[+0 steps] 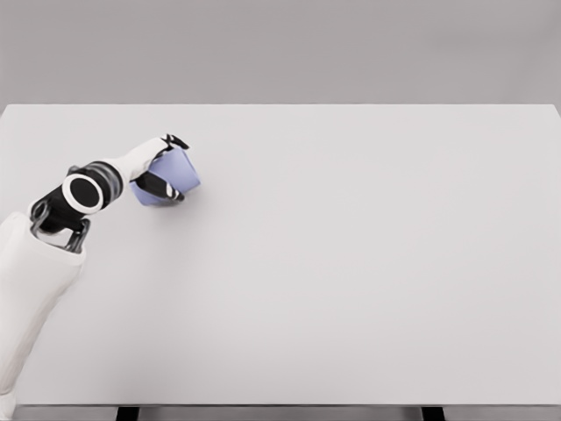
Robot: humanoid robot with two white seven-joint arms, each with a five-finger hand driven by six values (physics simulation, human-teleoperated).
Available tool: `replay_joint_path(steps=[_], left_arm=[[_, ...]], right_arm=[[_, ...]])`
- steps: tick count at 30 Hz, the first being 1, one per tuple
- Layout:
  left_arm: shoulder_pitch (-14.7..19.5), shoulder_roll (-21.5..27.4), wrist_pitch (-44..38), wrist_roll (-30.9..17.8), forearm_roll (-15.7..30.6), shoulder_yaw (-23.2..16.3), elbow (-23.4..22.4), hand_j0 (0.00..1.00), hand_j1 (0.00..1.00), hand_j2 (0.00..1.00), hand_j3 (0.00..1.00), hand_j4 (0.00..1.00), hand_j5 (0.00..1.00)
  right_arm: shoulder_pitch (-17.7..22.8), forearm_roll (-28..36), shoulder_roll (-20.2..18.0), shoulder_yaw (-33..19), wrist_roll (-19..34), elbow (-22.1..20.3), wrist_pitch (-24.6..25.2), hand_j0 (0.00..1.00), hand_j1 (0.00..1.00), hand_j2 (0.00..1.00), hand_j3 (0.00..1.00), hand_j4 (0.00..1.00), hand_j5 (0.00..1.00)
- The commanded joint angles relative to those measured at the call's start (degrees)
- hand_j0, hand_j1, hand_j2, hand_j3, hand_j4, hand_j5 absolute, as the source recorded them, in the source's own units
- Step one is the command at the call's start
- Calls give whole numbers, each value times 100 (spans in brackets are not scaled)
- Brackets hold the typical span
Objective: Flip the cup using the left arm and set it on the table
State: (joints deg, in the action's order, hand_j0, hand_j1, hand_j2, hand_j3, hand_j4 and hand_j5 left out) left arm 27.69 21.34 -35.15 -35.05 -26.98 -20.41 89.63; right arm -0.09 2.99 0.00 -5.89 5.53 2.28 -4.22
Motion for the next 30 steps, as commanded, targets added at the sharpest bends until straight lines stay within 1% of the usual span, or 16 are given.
replay_joint_path(steps=[1, 3, 5, 6, 8, 11, 12, 14, 16, 17, 20, 21, 22, 24, 27, 30], left_arm=[[9, 45, 15, 5, 210, 98, 11, 36, 36, 36, 36, 36, 36], [-9, 72, 15, 5, 570, 361, 2, 36, 36, 36, 36, 36, 36], [-44, 124, 15, 5, 799, 511, 2, 36, 36, 36, 36, 36, 36], [-70, 239, 270, 5, 1097, 652, -16, 36, 36, 36, 36, 36, 36], [-70, 432, 1070, 5, 1467, 678, -42, 36, 36, 36, 36, 36, 36], [-79, 538, 1861, 5, 1757, 907, -138, 36, 36, 36, 36, 36, 36], [-88, 538, 2257, 5, 1871, 995, -393, 37, 37, 37, 37, 37, 37], [-88, 538, 3267, 5, 2381, 1083, -1008, 36, 36, 36, 36, 36, 36], [-88, 529, 4190, 5, 2662, 1188, -1536, 36, 36, 36, 36, 36, 36], [-114, 529, 4586, 5, 2847, 1285, -1755, 36, 36, 36, 36, 36, 36], [-106, 485, 5456, 5, 3506, 1320, -2362, 36, 36, 36, 36, 36, 36], [-97, 441, 5632, 5, 3611, 1373, -2555, 36, 36, 36, 36, 36, 36], [-97, 397, 5764, 5, 3673, 1531, -2679, 36, 36, 36, 36, 36, 36], [-97, 186, 5835, 5, 3910, 1742, -2907, 37, 37, 37, 37, 37, 37], [-97, 46, 6036, 5, 4437, 1803, -3275, 36, 36, 36, 36, 36, 36], [-97, -262, 6204, 5, 4710, 1970, -3584, 36, 36, 36, 36, 36, 36]], right_arm=[[0, 0, 0, 0, 1, 0, 0, 100, 100, 100, 100, 100, 100], [0, 0, 0, 0, 1, 0, 0, 100, 100, 100, 100, 100, 100], [0, 0, 0, 0, 1, 0, 0, 100, 100, 100, 100, 100, 100], [0, 0, 0, 0, 1, 0, 0, 100, 100, 100, 100, 100, 100], [0, 0, 0, 0, 1, 0, 0, 100, 100, 100, 100, 100, 100], [0, 0, 0, 0, 1, 0, 0, 100, 100, 100, 100, 100, 100], [0, 0, 0, 0, 1, 0, 0, 100, 100, 100, 100, 100, 100], [0, 0, 0, 0, 1, 0, 0, 100, 100, 100, 100, 100, 100], [0, 0, 0, 0, 1, 0, 0, 100, 100, 100, 100, 100, 100], [0, 0, 0, 0, 1, 0, 0, 100, 100, 100, 100, 100, 100], [0, 0, 0, 0, 1, 0, 0, 100, 100, 100, 100, 100, 100], [0, 0, 0, 0, 1, 0, 0, 100, 100, 100, 100, 100, 100], [0, 0, 0, 0, 1, 0, 0, 100, 100, 100, 100, 100, 100], [0, 0, 0, 0, 1, 0, 0, 100, 100, 100, 100, 100, 100], [0, 0, 0, 0, 1, 0, 0, 100, 100, 100, 100, 100, 100], [0, 0, 0, 0, 1, 0, 0, 100, 100, 100, 100, 100, 100]])
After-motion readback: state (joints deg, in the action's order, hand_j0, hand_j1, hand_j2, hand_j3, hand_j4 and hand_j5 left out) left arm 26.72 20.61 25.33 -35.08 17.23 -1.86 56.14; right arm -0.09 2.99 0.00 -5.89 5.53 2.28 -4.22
